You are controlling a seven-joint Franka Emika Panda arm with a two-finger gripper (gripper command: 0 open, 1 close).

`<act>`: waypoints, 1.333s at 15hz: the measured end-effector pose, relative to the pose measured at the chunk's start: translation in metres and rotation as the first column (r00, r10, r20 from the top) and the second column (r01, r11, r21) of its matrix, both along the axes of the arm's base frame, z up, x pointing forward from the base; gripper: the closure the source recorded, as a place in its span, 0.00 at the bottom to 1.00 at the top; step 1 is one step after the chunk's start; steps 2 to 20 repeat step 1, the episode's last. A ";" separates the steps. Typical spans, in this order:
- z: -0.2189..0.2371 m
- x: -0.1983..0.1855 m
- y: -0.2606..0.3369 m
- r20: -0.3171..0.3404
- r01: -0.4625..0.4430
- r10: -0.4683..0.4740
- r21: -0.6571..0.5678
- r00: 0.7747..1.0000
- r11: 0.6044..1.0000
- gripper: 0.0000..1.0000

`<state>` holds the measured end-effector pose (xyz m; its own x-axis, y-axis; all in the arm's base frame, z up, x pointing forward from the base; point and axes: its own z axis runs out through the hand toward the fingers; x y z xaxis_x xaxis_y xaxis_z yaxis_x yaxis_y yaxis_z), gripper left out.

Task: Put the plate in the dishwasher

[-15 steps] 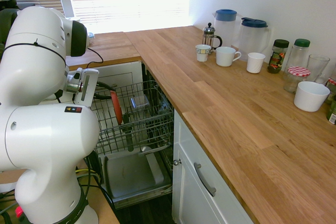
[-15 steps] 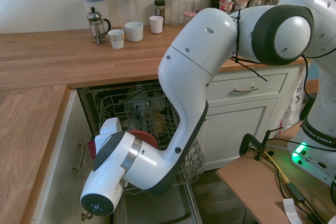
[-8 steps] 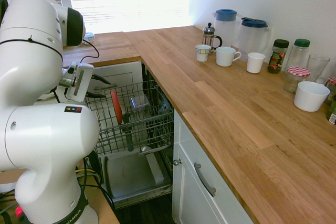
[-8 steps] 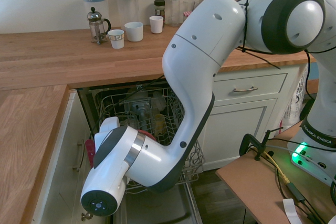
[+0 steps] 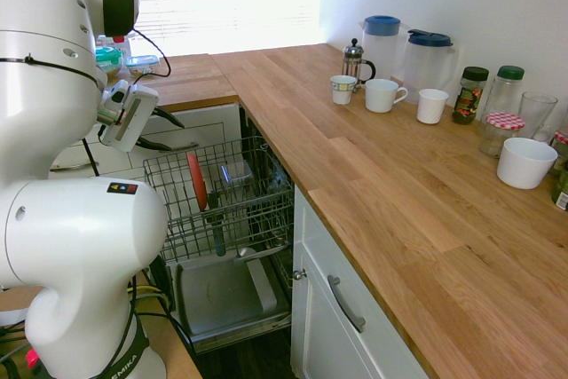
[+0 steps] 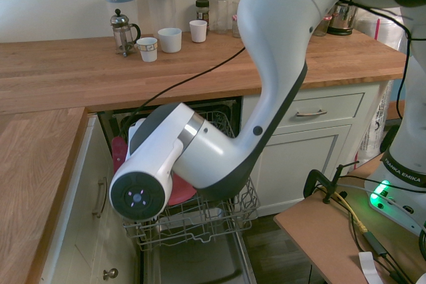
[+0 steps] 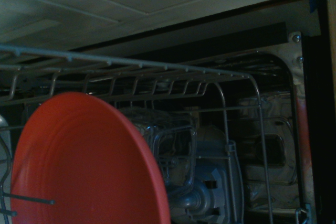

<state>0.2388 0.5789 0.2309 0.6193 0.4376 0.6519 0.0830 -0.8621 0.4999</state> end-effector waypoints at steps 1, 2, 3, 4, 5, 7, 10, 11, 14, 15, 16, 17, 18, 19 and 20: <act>0.007 0.003 -0.007 -0.013 0.009 -0.009 0.014 1.000 1.000 0.00; 0.007 0.003 -0.007 -0.013 0.009 -0.009 0.014 1.000 1.000 0.00; 0.007 0.003 -0.007 -0.013 0.009 -0.009 0.014 1.000 1.000 0.00; 0.007 0.003 -0.007 -0.013 0.009 -0.009 0.014 1.000 1.000 0.00; 0.007 0.003 -0.007 -0.013 0.009 -0.009 0.014 1.000 1.000 0.00; 0.007 0.003 -0.007 -0.013 0.009 -0.009 0.014 1.000 1.000 0.00; 0.007 0.003 -0.007 -0.013 0.009 -0.009 0.014 1.000 1.000 0.00; 0.007 0.003 -0.007 -0.013 0.009 -0.009 0.014 1.000 1.000 0.00; 0.007 0.003 -0.007 -0.013 0.009 -0.009 0.014 1.000 1.000 0.00; 0.007 0.003 -0.007 -0.013 0.009 -0.009 0.014 1.000 1.000 0.00; 0.007 0.003 -0.007 -0.013 0.009 -0.009 0.014 1.000 1.000 0.00; 0.007 0.003 -0.007 -0.013 0.009 -0.009 0.014 1.000 1.000 0.00; 0.007 0.003 -0.007 -0.013 0.009 -0.009 0.014 1.000 1.000 0.00; 0.007 0.003 -0.007 -0.013 0.009 -0.009 0.014 1.000 1.000 0.00; 0.007 0.003 -0.007 -0.013 0.009 -0.009 0.014 1.000 1.000 0.00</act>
